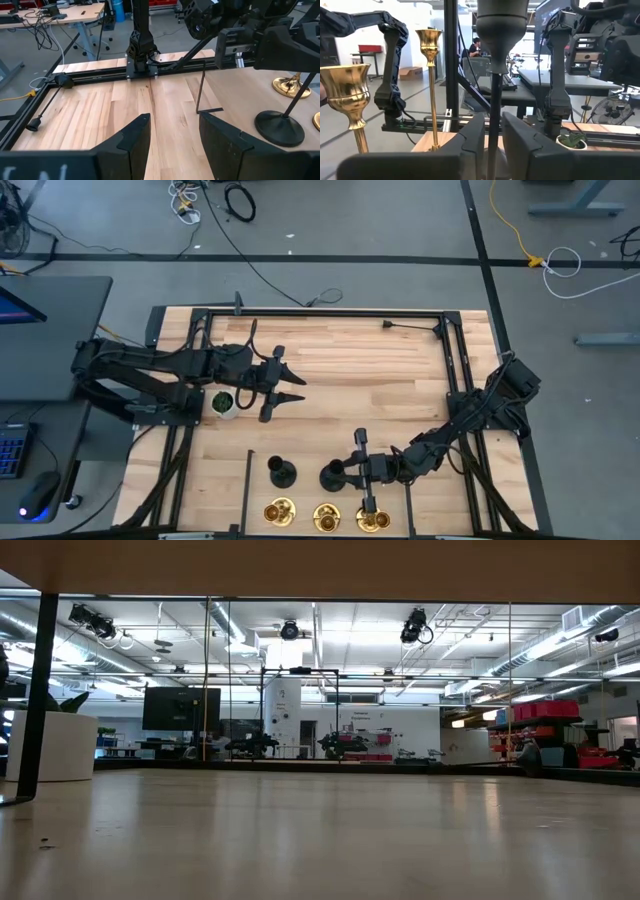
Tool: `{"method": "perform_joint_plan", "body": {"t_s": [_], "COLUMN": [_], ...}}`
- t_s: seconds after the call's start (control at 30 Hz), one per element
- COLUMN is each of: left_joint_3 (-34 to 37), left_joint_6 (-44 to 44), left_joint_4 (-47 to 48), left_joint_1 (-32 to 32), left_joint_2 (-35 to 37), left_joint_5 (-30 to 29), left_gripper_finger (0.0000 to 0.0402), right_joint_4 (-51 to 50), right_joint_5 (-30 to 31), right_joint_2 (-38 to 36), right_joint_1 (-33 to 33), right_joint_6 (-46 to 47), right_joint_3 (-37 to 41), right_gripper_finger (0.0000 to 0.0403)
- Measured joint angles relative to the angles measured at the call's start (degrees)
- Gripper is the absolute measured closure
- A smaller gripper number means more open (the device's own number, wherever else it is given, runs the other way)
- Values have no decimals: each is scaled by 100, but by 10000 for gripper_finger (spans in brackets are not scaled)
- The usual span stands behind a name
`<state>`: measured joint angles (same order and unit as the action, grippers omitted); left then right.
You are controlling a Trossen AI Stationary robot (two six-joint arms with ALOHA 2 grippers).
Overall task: Pick & Place candle stick holders
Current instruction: Put the left black candlestick on the shelf, then put the black candlestick on the shelf
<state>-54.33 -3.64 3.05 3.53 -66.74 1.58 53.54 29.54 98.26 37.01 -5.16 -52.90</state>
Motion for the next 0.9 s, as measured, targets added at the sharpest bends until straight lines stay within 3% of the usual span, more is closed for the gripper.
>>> {"method": "perform_joint_plan", "body": {"t_s": [0.2,0.47,0.73,0.9], "left_joint_3": [0,0,0,0], "left_joint_6": [0,2,2,4], "left_joint_4": [2,15,28,27], "left_joint_1": [2,2,4,4], "left_joint_2": [0,0,0,0], "left_joint_5": [0,0,2,2], "left_gripper_finger": [232,232,232,232], "right_joint_4": [-8,66,-130,-275], "right_joint_5": [31,1407,1427,1981], "right_joint_2": [-8,-92,-236,-236], "right_joint_1": [29,330,456,583], "right_joint_6": [-210,-940,-767,-917], "right_joint_3": [0,0,0,0], "right_gripper_finger": [315,263,223,208]}}
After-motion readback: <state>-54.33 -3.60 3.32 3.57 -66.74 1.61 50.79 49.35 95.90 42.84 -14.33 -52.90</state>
